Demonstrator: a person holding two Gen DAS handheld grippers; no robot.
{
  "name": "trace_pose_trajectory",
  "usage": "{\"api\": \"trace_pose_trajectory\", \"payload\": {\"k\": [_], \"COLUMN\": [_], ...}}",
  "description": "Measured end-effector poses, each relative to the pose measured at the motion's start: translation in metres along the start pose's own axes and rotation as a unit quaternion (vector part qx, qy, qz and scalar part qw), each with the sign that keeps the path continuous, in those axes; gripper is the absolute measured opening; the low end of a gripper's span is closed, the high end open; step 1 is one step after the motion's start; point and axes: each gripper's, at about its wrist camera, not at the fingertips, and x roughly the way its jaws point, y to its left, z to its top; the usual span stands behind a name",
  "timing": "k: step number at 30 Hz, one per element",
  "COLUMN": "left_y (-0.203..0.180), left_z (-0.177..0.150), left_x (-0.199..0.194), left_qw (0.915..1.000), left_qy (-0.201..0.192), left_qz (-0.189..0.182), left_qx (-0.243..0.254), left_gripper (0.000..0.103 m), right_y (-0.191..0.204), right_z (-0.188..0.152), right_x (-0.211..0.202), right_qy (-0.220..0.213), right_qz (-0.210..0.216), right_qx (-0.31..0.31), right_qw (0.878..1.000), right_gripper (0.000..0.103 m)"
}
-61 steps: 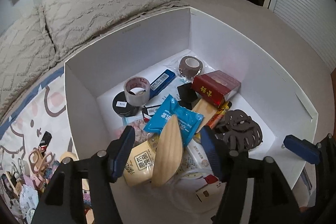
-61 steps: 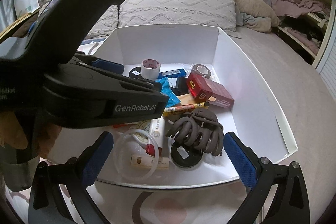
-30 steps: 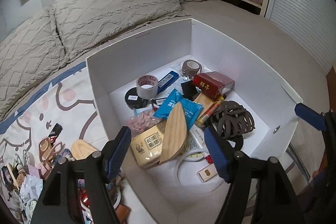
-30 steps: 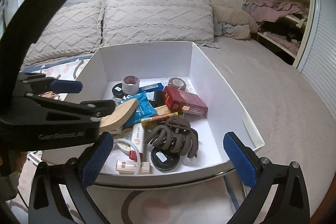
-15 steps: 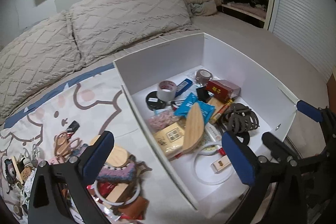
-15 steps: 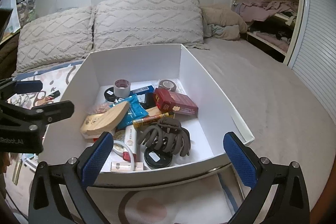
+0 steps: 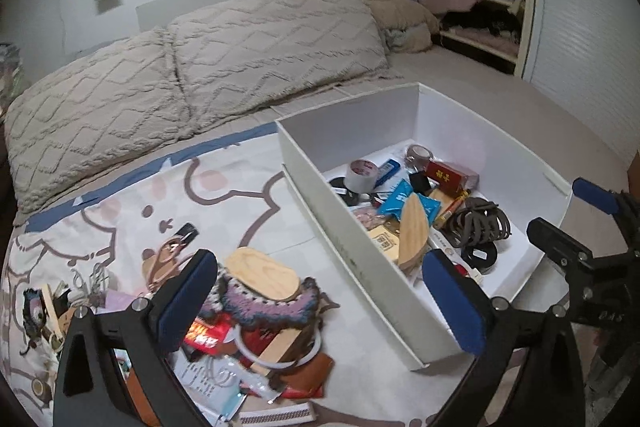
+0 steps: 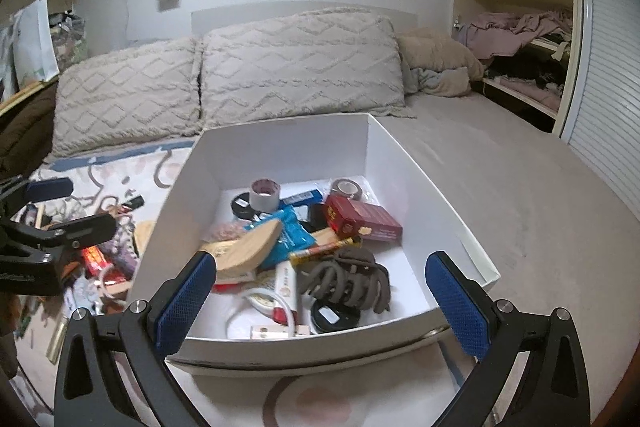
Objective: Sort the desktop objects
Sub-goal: 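Withdraw both tools from the shoebox back over the pile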
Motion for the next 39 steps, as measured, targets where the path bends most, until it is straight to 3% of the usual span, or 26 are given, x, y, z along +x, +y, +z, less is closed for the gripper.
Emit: {"api": "trace_pose_trajectory", "payload": {"k": [12, 19, 39], "left_y": [0.047, 0.082, 0.164], "left_z": [-0.017, -0.039, -0.098], "left_x": [-0.048, -0.068, -0.111], "left_qw": [0.9985, 0.996, 0.9858], "left_qy": [-0.042, -0.061, -0.097], "left_qz": [0.021, 0.051, 0.083], "left_qx": [-0.027, -0.042, -0.109], "left_gripper": [0.103, 0.103, 0.103], "right_y": [0.035, 0.063, 0.134], "right_z": [0.002, 0.001, -0.012], "right_x": [-0.01, -0.013, -0.019], "right_qy": [-0.017, -0.025, -0.049], "right_qz": [0.042, 0.079, 0.167], "right_qx": [-0.021, -0.033, -0.079], "right_qw": [0.999, 0.996, 0.982], "right_gripper": [0.103, 0.103, 0.103]}}
